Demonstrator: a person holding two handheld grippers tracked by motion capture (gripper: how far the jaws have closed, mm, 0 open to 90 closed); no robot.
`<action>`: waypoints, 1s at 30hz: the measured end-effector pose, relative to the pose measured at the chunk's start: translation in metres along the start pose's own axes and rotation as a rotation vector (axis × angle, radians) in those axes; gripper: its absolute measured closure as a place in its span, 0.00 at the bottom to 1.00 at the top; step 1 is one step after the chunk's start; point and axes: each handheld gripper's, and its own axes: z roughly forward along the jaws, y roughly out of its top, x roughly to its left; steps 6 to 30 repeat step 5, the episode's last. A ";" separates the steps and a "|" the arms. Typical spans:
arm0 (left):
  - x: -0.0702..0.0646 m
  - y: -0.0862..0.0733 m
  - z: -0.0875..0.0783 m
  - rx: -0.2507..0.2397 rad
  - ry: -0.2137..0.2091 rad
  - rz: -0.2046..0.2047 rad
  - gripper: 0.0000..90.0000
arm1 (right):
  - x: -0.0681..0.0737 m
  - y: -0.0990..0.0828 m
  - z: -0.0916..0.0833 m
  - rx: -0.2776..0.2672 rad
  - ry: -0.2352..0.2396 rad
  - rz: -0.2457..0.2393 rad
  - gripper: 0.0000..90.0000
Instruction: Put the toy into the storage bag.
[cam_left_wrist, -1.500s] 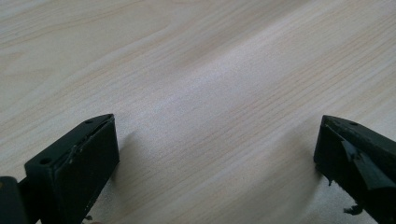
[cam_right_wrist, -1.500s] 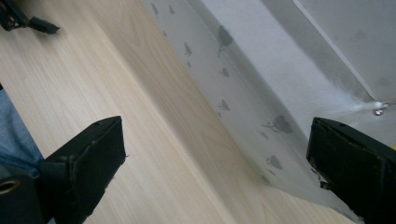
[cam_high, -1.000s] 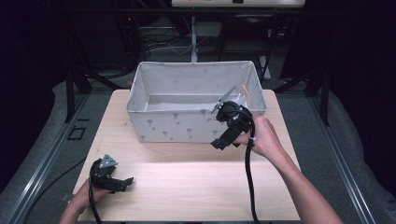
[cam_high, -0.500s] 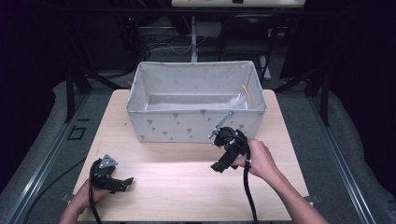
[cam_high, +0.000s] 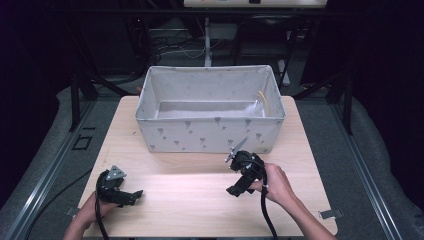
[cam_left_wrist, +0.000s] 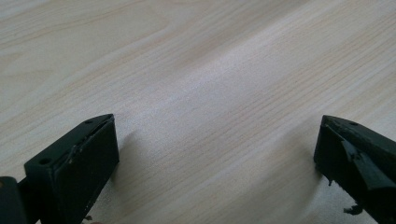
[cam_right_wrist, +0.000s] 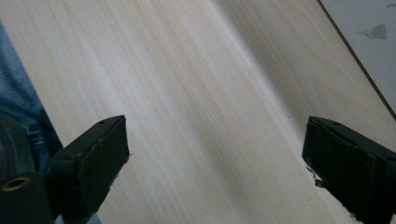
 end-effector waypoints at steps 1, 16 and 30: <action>0.000 0.000 0.000 0.000 -0.001 0.000 0.00 | 0.000 -0.002 0.001 -0.008 -0.012 0.004 0.09; 0.000 0.000 0.000 0.001 -0.003 0.003 0.00 | -0.002 -0.010 0.004 -0.028 -0.057 0.032 0.09; 0.000 0.000 0.000 0.001 -0.003 0.003 0.00 | -0.002 -0.010 0.004 -0.028 -0.057 0.032 0.09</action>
